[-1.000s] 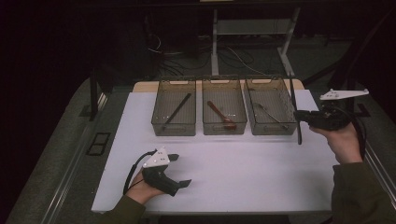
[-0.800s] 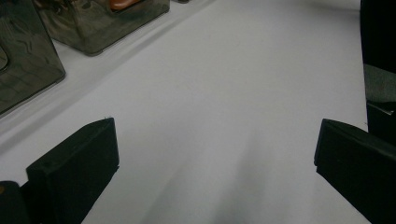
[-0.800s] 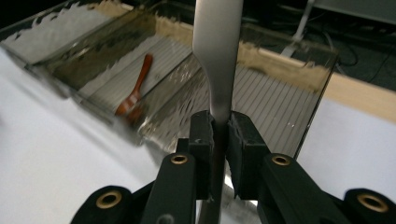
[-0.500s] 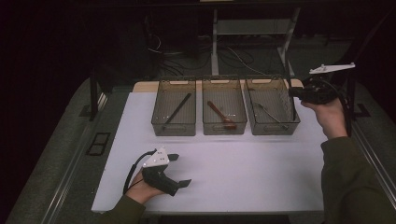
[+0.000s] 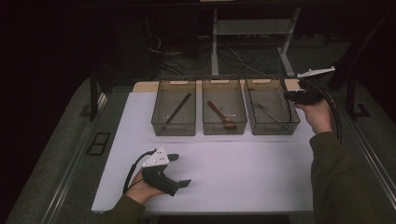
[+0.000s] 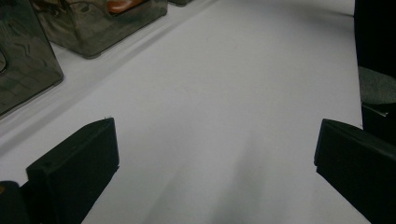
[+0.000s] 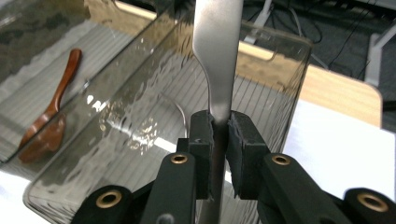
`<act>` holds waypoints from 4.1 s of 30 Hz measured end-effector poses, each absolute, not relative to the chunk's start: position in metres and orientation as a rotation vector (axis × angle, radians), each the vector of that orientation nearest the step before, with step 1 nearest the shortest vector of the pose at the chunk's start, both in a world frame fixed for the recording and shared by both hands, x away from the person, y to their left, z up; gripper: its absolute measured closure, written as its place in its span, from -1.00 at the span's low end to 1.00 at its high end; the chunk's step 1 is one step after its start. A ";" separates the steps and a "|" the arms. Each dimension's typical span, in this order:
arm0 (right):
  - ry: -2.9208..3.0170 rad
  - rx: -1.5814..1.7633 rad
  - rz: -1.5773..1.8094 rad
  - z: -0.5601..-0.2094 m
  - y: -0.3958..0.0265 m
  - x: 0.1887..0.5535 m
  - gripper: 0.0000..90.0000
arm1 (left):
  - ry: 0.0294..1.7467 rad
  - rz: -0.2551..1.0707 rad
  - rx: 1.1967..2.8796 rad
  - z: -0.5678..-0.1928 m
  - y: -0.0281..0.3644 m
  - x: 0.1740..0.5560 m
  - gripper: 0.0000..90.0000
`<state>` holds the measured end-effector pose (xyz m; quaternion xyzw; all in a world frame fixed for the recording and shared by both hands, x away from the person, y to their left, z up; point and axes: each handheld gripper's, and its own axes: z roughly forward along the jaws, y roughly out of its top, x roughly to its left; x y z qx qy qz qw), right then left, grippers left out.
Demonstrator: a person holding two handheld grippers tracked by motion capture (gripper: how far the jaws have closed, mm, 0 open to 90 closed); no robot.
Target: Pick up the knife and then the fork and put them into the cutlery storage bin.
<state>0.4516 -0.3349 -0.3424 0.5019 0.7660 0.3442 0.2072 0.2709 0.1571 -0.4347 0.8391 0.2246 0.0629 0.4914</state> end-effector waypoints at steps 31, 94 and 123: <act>2.275 1.421 0.764 -0.387 -0.324 0.465 0.79 | 0.541 0.151 2.036 -0.434 0.155 0.270 -1.00; 2.194 1.280 1.165 -0.363 -0.316 0.413 -0.52 | 0.543 0.162 2.046 -0.435 0.158 0.272 -1.00; 2.220 1.126 1.275 -0.384 -0.294 0.339 -0.69 | 0.544 0.163 2.050 -0.435 0.156 0.271 -1.00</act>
